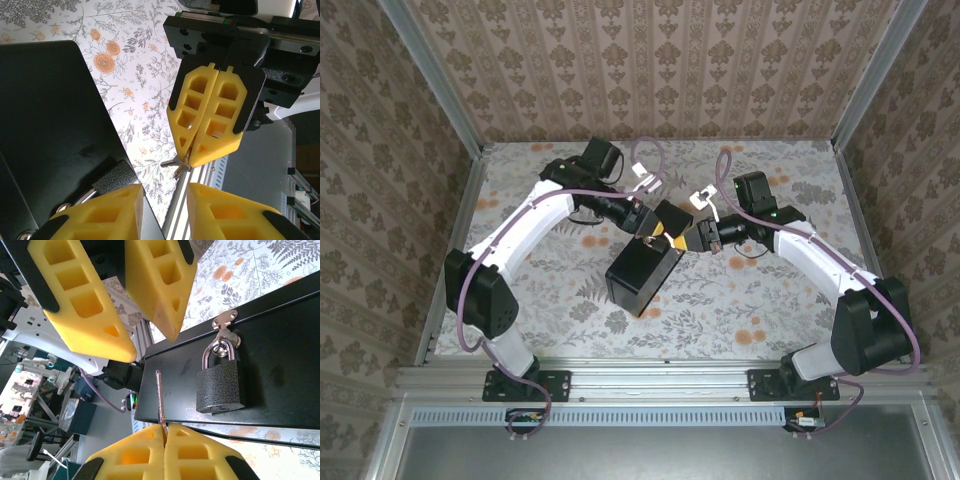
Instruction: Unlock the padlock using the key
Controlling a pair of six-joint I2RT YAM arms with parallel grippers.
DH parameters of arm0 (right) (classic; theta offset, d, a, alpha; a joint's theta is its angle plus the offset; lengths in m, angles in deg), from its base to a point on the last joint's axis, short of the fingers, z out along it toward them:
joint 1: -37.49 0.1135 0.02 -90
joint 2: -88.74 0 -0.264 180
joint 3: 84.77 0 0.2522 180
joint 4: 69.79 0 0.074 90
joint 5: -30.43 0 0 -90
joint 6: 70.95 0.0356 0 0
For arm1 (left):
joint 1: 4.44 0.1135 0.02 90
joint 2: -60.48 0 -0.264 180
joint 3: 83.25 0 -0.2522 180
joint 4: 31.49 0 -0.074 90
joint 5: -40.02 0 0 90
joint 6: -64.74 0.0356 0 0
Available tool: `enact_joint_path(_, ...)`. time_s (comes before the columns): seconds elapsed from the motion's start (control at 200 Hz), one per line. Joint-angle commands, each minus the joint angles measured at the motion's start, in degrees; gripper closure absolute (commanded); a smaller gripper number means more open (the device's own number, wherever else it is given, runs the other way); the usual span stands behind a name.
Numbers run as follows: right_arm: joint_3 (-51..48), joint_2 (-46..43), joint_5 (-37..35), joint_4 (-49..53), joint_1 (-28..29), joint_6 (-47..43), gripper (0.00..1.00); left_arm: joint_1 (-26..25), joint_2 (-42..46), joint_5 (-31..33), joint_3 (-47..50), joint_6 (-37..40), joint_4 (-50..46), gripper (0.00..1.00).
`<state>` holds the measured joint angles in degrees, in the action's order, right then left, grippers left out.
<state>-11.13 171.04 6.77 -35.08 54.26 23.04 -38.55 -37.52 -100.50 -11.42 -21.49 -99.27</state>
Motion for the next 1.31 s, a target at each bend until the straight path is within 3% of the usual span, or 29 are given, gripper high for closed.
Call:
enact_joint_path(0.0, 1.3, -1.5, 2.1, 0.4, 0.5, -1.5, 1.0, -0.9, -0.4, -1.3, -0.5, 1.9, -1.7, 0.7)
enact_joint_path(0.745, 0.4, -1.9, 3.0, -2.5, 1.4, -0.3, 1.0, -2.9, -2.8, -4.1, -0.8, 2.2, -1.1, 0.75)
enact_joint_path(1.005, 0.4, -1.8, 2.5, -1.8, 1.5, -0.6, 1.0, -2.8, -2.0, -6.4, -0.3, 3.6, -1.4, 1.0)
enact_joint_path(1.09, 0.5, -1.7, 2.7, -1.6, 1.4, -0.6, 1.0, -2.8, -1.4, -7.6, 0.9, 3.1, -0.2, 1.0)
enact_joint_path(1.155, 0.5, -1.8, 3.0, -1.3, 0.8, -0.3, 0.89, -2.7, -0.4, -7.8, 2.2, 1.9, 1.5, 1.0)
enact_joint_path(1.245, -0.7, -4.4, 2.1, -2.0, -1.0, 1.1, 0.61, -1.8, 1.4, -7.8, 4.9, -0.3, 4.9, 1.0)
enact_joint_path(1.3, -2.0, -6.0, 1.6, -4.6, -2.7, 3.7, 0.54, -0.9, 2.4, -8.2, 6.6, -2.5, 8.0, 1.0)
